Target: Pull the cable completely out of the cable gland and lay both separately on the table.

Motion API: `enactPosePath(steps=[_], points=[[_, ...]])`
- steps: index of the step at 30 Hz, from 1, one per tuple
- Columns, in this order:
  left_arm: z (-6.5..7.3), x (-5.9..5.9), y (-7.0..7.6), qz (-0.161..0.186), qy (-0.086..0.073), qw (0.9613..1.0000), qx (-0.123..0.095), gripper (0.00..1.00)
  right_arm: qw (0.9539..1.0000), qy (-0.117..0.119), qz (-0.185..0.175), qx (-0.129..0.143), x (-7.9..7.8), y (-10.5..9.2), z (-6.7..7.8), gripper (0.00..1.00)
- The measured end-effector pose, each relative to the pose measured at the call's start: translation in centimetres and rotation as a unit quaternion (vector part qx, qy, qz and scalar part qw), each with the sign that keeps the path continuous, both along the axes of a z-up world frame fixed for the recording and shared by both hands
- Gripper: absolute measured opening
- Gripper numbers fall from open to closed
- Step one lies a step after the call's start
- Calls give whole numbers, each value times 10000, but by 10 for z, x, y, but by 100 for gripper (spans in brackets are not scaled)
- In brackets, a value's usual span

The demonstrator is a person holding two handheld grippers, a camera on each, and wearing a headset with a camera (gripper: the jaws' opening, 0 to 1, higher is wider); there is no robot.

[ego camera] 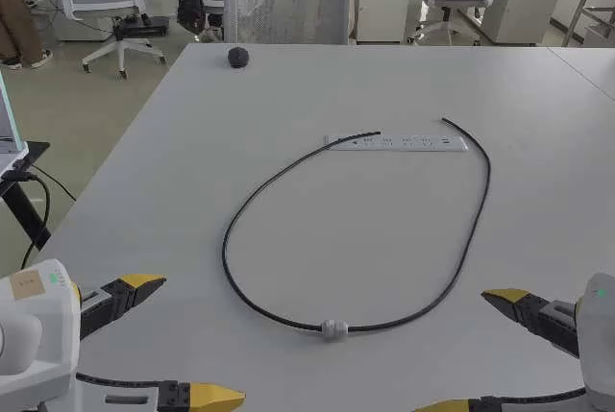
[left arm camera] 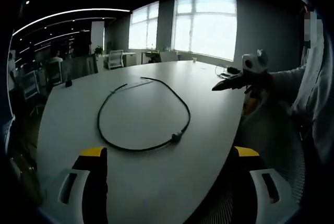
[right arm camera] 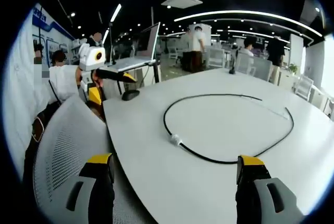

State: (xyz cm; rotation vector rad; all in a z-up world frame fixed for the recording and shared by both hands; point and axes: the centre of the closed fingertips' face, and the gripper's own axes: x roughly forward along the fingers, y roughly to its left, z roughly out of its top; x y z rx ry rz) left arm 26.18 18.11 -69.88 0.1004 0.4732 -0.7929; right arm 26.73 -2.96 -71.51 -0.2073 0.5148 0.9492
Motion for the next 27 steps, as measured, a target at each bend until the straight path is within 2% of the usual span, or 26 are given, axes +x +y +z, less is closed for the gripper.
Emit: enactPosePath(steps=[27], points=[[0, -2, 2, 17, 10, 10000, 12, 99, 10000, 37, 32, -11, -1, 1, -4, 99]])
